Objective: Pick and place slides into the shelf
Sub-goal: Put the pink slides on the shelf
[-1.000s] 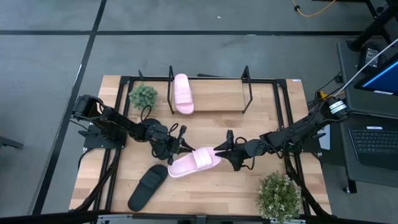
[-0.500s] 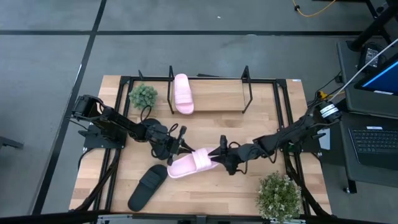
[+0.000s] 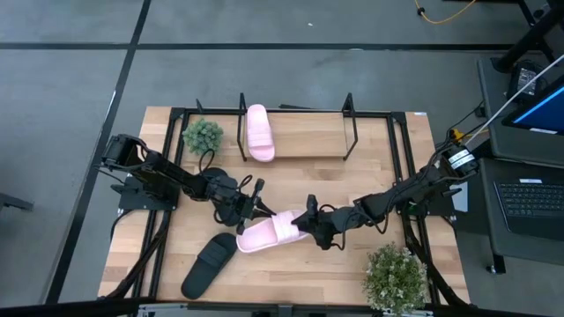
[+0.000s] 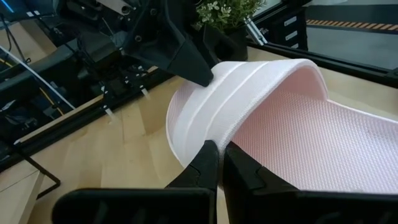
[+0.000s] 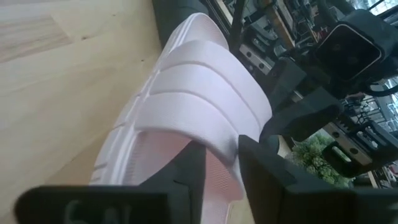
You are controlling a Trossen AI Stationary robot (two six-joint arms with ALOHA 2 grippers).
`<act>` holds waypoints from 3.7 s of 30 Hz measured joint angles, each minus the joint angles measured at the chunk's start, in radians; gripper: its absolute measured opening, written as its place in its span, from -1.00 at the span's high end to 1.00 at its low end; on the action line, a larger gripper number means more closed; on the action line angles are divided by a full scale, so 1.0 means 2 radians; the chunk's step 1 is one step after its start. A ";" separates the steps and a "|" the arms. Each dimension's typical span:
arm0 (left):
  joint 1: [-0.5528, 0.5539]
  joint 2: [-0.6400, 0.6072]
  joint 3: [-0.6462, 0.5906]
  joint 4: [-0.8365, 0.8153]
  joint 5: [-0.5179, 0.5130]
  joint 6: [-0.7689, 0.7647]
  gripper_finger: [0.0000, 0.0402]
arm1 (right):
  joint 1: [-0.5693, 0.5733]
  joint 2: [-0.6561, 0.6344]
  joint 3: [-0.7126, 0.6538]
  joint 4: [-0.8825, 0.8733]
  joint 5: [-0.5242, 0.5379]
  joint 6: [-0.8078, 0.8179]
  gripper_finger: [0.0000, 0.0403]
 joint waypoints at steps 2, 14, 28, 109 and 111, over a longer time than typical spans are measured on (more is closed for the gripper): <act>0.000 0.000 0.000 0.000 -0.001 0.000 1.00 | 0.000 0.000 0.000 0.001 0.000 0.004 0.65; 0.000 0.000 0.000 0.002 -0.004 -0.017 0.95 | 0.000 -0.002 0.000 0.009 0.000 0.049 0.96; -0.017 -0.001 0.001 0.018 -0.147 -0.053 0.58 | -0.001 -0.008 0.001 -0.006 0.109 0.056 0.97; -0.134 -0.131 0.000 -0.294 -0.341 -0.092 1.00 | -0.189 0.085 0.241 -0.216 0.467 -0.019 0.97; -0.134 -0.131 0.000 -0.300 -0.335 -0.092 1.00 | -0.197 0.085 0.241 -0.253 0.449 0.016 0.97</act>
